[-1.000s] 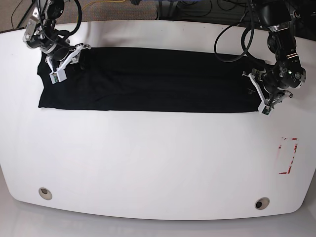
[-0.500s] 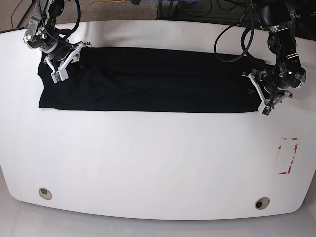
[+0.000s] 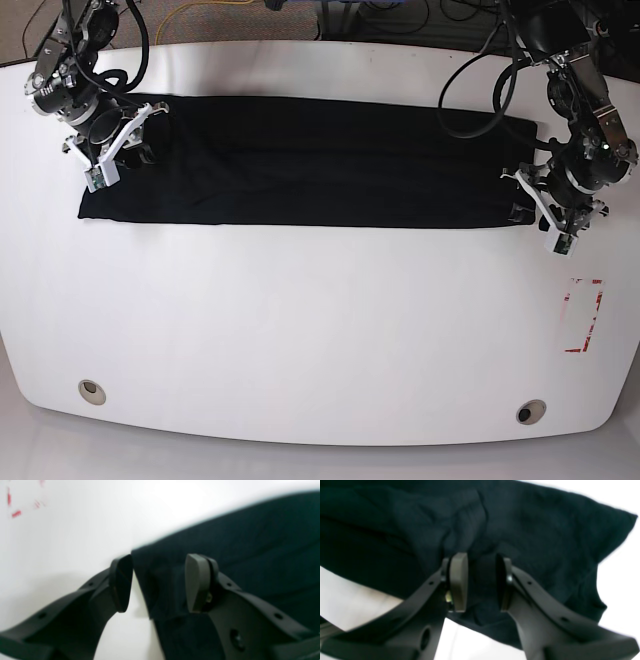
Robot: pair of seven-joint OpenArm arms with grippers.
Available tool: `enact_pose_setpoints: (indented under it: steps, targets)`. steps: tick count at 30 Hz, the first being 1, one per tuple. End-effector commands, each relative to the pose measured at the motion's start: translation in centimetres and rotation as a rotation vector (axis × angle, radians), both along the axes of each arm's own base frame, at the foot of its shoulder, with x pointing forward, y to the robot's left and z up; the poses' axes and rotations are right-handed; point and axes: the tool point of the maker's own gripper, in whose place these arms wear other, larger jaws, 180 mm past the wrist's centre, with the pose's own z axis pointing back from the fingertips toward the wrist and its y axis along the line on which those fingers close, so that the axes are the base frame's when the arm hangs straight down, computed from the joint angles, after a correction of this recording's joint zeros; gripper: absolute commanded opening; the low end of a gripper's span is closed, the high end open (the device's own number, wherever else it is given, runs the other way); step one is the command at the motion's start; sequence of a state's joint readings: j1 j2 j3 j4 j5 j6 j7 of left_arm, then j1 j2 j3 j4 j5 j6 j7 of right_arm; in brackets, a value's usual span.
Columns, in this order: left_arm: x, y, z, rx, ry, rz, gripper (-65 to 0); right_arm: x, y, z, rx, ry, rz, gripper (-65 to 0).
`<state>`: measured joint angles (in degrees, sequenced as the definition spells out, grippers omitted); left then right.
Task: Layout the t-shirt on the table in an organized manner, then fold the t-shirt properly
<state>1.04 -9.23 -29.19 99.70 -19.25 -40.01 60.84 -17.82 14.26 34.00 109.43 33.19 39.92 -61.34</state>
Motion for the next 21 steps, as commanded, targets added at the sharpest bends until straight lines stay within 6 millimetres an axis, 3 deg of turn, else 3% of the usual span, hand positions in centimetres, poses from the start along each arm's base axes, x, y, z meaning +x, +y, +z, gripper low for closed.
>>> enact_pose_setpoints:
  steps: [1, 5, 11, 21]
  targets:
    - [0.0, 1.4, 1.1, -0.01, -0.022, 0.034, -29.4, 0.6, -0.3, 1.0, -0.013, -0.034, 0.008, -46.9]
    - [-0.2, 2.0, 1.4, -0.079, -0.003, 0.07, -21.4, 0.8, -0.4, 1.1, -0.017, -0.039, 0.009, -46.9]
    - [-0.9, 3.0, 0.9, -0.144, 0.01, 0.115, -20.3, 0.8, -0.3, 1.1, -0.014, -0.038, 0.01, -46.9]
    - [-2.5, 3.7, -3.8, -0.251, 0.137, 0.178, -20.3, 0.7, -0.3, 1.0, -0.013, -0.035, 0.009, -46.9]
